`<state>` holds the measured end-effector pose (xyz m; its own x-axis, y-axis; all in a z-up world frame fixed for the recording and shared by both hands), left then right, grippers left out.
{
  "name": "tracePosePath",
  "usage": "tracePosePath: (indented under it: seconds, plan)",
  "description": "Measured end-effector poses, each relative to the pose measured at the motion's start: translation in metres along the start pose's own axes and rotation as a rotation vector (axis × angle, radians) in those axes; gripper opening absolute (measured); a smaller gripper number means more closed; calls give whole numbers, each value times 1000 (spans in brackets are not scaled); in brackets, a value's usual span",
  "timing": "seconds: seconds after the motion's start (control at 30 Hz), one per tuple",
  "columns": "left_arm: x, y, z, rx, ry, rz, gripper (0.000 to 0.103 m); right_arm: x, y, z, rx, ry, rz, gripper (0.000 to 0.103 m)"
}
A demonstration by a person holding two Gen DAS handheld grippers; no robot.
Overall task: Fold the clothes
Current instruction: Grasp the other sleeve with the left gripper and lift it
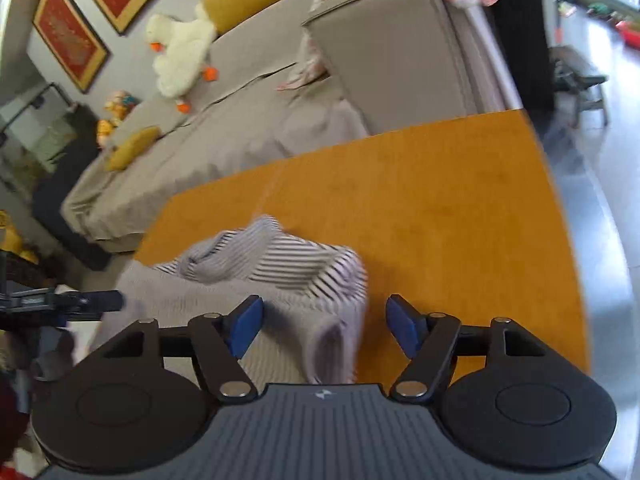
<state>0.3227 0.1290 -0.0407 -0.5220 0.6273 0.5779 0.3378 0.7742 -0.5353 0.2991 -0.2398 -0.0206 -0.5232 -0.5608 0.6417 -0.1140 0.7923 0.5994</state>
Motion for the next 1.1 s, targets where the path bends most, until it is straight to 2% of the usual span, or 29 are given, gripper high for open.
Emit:
tracePosePath:
  seconds: [0.03, 0.07, 0.1, 0.13, 0.17, 0.27, 0.33, 0.43, 0.5, 0.63, 0.8, 0.93, 1.03, 1.1]
  plan:
    - [-4, -4, -2, -18, 4, -22, 81, -7, 5, -3, 7, 19, -17, 68]
    - [-8, -9, -3, -41, 9, -52, 65, -15, 10, -7, 14, 38, -34, 63]
    - [-10, -13, -4, -65, 17, -92, 58, -22, 18, -8, 44, 53, -25, 56]
    - [-12, -17, -5, -85, 22, -125, 47, -27, 25, -7, 75, 61, -8, 45]
    - [-10, -21, -3, -100, 21, -142, 41, -29, 30, -6, 96, 64, 5, 39]
    - [3, -31, -6, -145, -1, -127, 32, -19, 42, 0, 154, 24, 33, 29]
    - [21, -47, -6, -212, -25, -111, 30, 2, 53, 4, 224, -31, 54, 24]
    - [59, -79, 4, -367, -58, -98, 30, 50, 79, 16, 359, -111, 51, 15]
    - [82, -98, 16, -461, -71, -87, 30, 83, 94, 34, 448, -154, 55, 14]
    - [111, -112, 60, -561, -48, -88, 32, 120, 107, 82, 524, -152, 63, 12]
    - [127, -109, 101, -579, -34, -106, 35, 133, 106, 147, 591, -91, 90, 12]
    - [145, -107, 126, -577, 0, -121, 45, 122, 98, 187, 608, -7, 136, 12]
    - [158, -106, 144, -576, 26, -132, 52, 121, 89, 207, 613, 29, 176, 12]
    - [169, -103, 151, -563, 35, -134, 58, 132, 80, 208, 544, 35, 160, 12]
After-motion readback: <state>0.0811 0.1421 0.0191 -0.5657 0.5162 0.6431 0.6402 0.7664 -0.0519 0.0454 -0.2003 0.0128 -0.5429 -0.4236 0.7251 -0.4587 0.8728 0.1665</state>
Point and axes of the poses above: each gripper's, at about its wrist camera, not at the fingertips, and x roughly against the way its jaws point, y to its left, z to its underside, the point moved 1 cm from there along -x, roughly the way its jaws point, and after that the axes turned 12 degrees about -x, right-handed, at the moved point
